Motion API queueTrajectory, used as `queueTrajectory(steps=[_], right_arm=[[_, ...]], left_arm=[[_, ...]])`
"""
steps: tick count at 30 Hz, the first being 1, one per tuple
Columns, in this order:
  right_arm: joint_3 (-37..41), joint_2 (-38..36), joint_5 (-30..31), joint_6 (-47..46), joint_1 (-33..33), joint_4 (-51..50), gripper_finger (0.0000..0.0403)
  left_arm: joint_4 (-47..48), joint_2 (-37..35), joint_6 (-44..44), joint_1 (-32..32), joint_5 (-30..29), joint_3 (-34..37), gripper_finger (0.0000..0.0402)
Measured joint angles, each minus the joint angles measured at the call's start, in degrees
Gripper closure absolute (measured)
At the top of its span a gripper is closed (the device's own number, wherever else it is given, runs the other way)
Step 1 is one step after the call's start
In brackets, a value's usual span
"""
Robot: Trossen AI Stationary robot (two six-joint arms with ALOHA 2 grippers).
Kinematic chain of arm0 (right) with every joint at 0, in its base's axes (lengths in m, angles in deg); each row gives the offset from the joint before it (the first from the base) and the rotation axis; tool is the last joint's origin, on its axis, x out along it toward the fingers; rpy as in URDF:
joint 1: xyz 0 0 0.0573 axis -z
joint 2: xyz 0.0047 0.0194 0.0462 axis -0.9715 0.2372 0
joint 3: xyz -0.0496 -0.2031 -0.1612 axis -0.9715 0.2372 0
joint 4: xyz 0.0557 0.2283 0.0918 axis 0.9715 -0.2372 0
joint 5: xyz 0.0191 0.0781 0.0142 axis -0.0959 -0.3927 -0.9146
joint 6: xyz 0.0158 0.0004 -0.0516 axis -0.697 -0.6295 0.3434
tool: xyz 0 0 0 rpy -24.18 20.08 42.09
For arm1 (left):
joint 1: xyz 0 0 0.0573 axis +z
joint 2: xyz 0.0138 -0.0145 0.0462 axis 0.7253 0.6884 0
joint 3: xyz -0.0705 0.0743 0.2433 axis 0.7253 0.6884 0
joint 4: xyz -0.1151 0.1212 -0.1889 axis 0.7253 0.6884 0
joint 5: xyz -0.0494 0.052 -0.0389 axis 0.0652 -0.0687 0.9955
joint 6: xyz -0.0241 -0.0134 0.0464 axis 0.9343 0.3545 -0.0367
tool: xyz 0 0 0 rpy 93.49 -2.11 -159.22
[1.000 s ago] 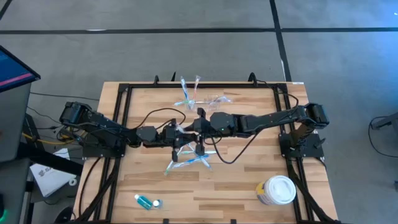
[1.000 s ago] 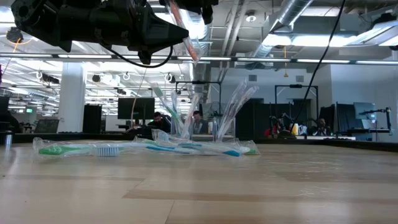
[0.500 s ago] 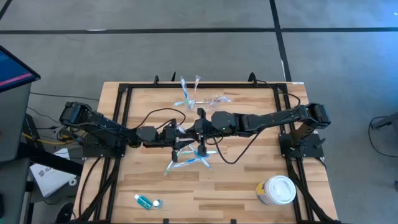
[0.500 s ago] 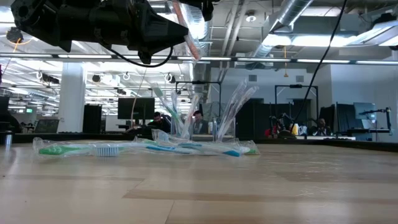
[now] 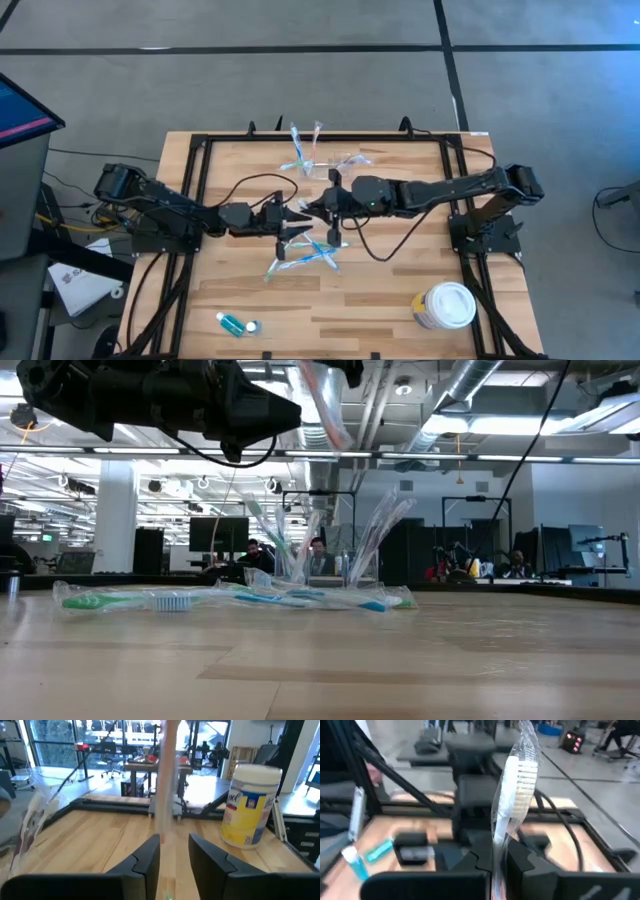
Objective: Pick & Place toothbrushing station
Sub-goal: Put the orange toothbrush into the transparent organizer
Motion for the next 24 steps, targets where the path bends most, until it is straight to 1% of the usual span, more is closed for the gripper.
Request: queueTrajectory(steps=[3,5,7,11,19,24], right_arm=[[1.8,-1.1,0.4,0.1,0.8,2.4,0.0397],[3.7,-2.3,0.5,-0.2,1.4,1.9,0.0397],[5.4,-2.9,0.5,-0.4,2.2,5.6,0.0397],[8.7,-4.4,0.6,-0.5,4.1,10.0,0.0397],[13.5,-5.0,0.4,0.0,9.6,15.7,0.0397],[17.9,-5.0,0.0,-0.1,13.5,22.0,0.0397]], left_arm=[[1.5,-0.6,0.0,0.0,-0.2,0.1,0.0304],[1.6,-1.4,0.0,0.0,-0.4,0.4,0.0304],[2.2,-3.0,0.1,0.0,-2.2,2.0,0.0304],[2.2,-6.5,0.5,0.0,-3.9,4.7,0.0304],[2.1,-13.0,2.1,-0.1,-3.9,8.9,0.0304],[1.9,-13.7,2.2,-0.2,-3.9,9.4,0.0304]])
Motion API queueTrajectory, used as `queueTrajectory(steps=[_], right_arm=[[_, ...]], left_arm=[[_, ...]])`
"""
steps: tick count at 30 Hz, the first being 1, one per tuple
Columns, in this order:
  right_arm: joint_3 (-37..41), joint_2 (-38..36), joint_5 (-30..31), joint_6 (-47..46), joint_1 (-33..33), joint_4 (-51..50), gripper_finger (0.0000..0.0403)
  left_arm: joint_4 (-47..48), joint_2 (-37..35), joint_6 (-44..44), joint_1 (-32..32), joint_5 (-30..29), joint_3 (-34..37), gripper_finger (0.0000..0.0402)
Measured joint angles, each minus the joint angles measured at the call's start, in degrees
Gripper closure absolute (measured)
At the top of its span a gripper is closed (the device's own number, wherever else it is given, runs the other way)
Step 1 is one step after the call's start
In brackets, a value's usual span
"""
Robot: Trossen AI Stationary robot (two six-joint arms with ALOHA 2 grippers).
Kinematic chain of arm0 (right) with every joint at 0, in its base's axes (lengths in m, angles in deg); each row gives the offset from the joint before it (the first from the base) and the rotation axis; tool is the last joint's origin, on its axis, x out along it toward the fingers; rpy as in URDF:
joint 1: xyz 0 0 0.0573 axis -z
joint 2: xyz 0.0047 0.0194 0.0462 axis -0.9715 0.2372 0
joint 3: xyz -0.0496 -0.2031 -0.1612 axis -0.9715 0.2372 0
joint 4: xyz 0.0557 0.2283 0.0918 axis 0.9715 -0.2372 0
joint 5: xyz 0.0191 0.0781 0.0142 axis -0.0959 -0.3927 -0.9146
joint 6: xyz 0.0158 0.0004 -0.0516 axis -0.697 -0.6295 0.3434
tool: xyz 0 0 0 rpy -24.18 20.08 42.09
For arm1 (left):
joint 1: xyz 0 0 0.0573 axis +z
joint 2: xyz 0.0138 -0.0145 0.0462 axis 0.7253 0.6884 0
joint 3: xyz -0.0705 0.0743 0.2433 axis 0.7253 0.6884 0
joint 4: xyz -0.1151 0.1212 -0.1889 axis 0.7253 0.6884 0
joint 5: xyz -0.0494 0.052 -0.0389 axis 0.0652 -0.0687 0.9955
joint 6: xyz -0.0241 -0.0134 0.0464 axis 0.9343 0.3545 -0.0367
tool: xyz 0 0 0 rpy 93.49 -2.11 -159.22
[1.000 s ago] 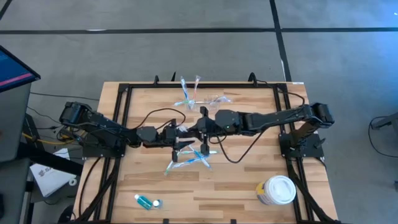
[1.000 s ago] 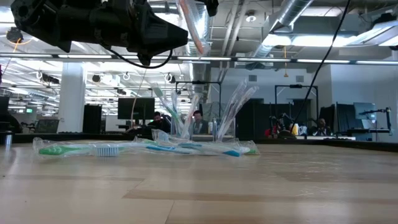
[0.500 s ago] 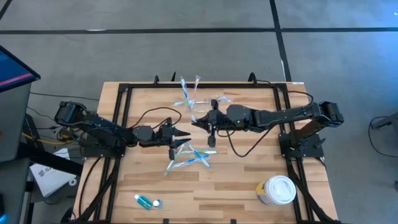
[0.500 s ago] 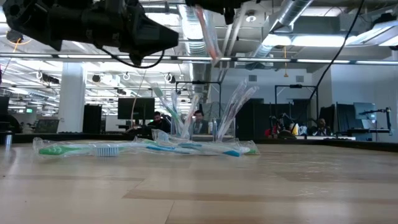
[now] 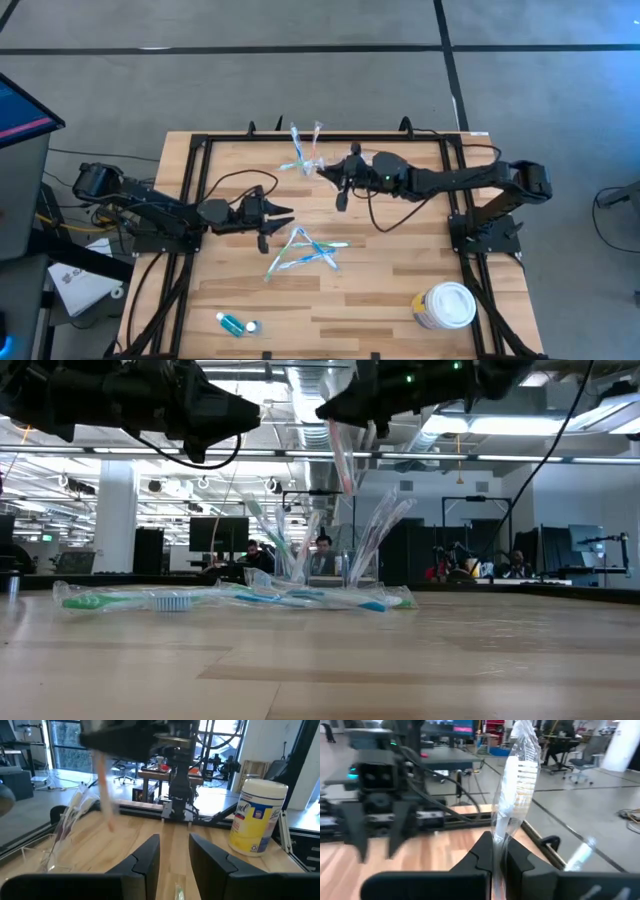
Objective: Pick & Place toothbrushing station
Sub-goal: Put the orange toothbrush into the transparent organizer
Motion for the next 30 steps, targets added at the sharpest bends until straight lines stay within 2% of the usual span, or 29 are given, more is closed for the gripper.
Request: queueTrajectory(steps=[11,25,30], right_arm=[[6.1,0.0,-2.0,-1.3,7.7,9.5,0.0397],[9.8,0.5,-6.2,-4.0,16.5,18.4,0.0397],[9.9,4.1,-6.2,-4.6,18.1,21.7,0.0397]], left_arm=[[0.0,0.3,-0.4,0.0,-2.0,0.0,0.0304],[-0.1,0.3,-0.7,0.2,-2.4,0.0,0.0305],[-0.1,0.3,-0.7,0.2,-3.4,0.0,0.0305]])
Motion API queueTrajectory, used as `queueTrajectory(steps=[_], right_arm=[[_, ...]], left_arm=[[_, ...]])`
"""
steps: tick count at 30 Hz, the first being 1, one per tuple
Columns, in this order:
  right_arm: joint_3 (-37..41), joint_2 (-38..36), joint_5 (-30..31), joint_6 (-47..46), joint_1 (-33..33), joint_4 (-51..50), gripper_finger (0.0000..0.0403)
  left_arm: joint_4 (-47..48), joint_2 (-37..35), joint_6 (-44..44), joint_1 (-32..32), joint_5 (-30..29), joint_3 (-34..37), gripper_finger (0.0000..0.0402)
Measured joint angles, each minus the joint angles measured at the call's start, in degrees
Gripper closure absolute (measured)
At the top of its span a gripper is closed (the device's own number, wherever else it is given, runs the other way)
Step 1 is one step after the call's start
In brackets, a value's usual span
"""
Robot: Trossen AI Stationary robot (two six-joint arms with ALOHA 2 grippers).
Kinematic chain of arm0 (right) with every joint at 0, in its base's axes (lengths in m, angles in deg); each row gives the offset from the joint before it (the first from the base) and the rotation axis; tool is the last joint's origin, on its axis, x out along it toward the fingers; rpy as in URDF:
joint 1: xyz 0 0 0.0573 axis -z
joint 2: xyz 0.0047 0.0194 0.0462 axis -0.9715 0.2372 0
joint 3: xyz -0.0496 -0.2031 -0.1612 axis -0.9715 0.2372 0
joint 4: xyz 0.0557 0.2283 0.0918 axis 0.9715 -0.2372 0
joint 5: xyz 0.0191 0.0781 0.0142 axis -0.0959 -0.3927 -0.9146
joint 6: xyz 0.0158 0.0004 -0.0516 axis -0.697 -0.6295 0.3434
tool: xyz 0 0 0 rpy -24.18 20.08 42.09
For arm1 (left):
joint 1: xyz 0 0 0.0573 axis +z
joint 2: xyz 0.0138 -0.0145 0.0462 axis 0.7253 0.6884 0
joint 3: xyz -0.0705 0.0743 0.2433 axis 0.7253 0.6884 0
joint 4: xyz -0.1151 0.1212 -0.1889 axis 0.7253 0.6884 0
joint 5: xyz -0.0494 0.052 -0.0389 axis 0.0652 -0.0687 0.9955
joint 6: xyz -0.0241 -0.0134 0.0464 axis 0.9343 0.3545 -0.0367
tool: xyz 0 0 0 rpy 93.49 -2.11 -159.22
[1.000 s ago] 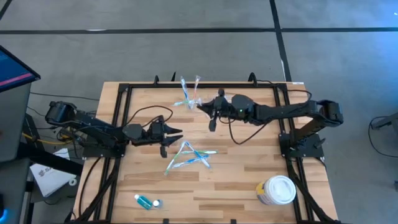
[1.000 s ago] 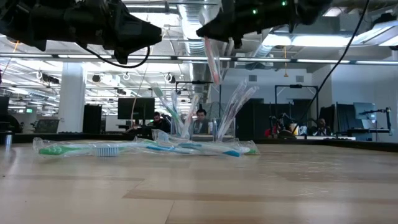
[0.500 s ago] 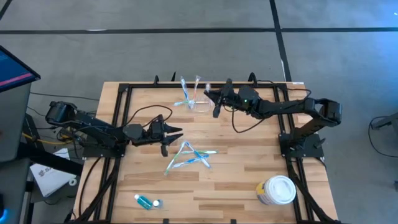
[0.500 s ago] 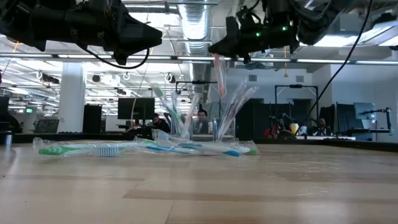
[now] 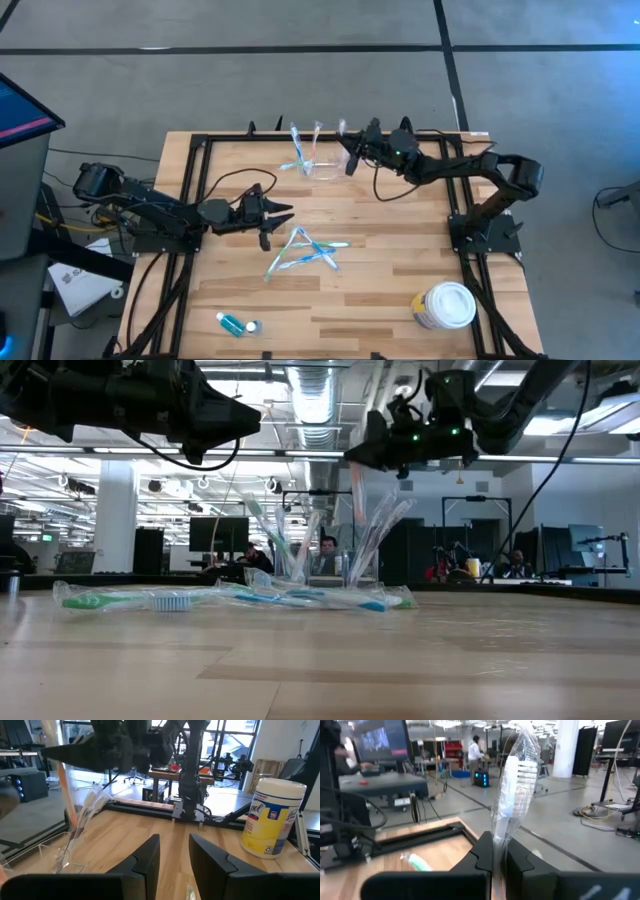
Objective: Pick & Place toothbrushing station
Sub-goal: Put the orange toothbrush into the transparent organizer
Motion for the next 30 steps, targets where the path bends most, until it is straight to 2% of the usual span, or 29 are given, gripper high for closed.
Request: queueTrajectory(steps=[7,25,30], right_arm=[[-0.2,5.6,-1.7,-2.1,2.9,6.1,0.0397],[-0.3,5.8,-3.0,-2.6,7.1,5.3,0.0397],[-0.3,5.8,-5.1,-3.4,8.4,5.3,0.0397]], left_arm=[[0.0,0.0,0.0,0.0,0.0,0.0,0.0304],[0.0,0.0,0.0,0.0,0.0,0.0,0.0304],[0.0,0.0,0.0,0.0,0.0,0.0,0.0305]])
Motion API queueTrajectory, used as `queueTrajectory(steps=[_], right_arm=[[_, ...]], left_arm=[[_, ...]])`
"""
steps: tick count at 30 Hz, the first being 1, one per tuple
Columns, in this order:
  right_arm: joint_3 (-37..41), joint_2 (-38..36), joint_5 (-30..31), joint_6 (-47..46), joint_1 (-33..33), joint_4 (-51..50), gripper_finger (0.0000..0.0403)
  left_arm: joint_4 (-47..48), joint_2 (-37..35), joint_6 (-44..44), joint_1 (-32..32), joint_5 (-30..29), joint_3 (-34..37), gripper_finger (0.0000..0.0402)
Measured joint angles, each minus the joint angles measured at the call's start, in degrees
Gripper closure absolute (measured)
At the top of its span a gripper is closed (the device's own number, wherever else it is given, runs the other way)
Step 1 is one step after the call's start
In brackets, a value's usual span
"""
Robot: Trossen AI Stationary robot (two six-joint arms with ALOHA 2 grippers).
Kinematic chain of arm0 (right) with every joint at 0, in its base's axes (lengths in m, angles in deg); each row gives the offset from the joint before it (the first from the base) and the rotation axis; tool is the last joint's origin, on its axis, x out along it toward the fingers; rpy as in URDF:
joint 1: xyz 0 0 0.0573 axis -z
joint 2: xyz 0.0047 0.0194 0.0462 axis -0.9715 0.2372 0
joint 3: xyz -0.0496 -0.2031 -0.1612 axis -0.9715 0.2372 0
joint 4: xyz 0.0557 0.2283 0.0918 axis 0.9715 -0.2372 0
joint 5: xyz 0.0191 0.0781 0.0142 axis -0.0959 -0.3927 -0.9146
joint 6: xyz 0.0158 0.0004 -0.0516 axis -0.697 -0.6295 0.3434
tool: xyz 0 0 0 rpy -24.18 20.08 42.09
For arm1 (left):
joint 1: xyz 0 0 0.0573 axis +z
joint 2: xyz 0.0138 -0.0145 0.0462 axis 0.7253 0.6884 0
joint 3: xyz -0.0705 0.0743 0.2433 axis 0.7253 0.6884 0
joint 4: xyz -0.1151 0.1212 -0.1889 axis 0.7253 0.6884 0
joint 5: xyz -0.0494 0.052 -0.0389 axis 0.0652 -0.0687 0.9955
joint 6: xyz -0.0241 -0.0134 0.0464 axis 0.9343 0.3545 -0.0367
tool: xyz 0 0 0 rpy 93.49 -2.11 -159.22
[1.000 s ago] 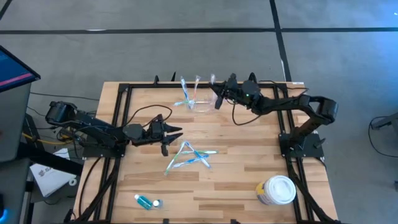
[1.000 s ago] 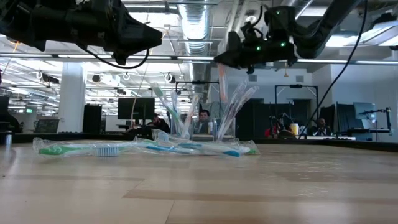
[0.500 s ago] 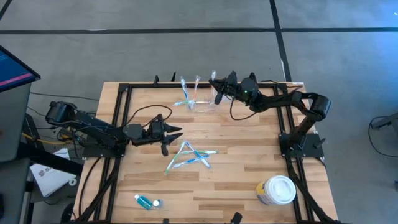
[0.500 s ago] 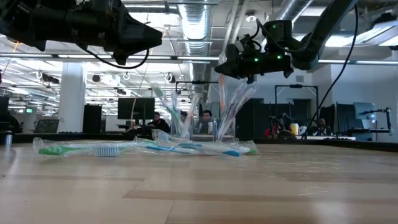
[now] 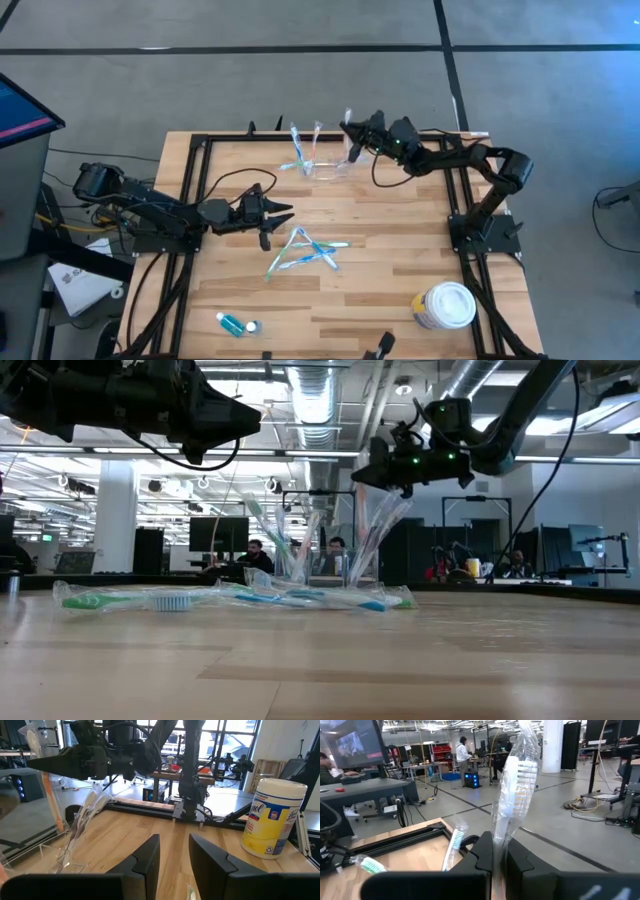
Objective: Pick & Place toothbrushing station
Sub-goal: Put the orange toothbrush into the transparent organizer
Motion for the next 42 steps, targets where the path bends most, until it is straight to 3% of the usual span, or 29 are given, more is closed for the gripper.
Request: queueTrajectory(steps=[20,30,42], right_arm=[[0.0,0.0,-3.6,0.7,1.5,-2.3,0.0397],[0.0,9.2,-7.6,-2.3,2.9,7.2,0.0397],[0.0,10.3,-11.4,-4.2,4.5,7.6,0.0394]], left_arm=[[0.0,0.0,0.0,0.0,0.0,0.0,0.0304],[0.0,0.0,0.0,0.0,0.0,0.0,0.0305],[0.1,0.0,0.0,0.7,0.0,0.0,0.0304]])
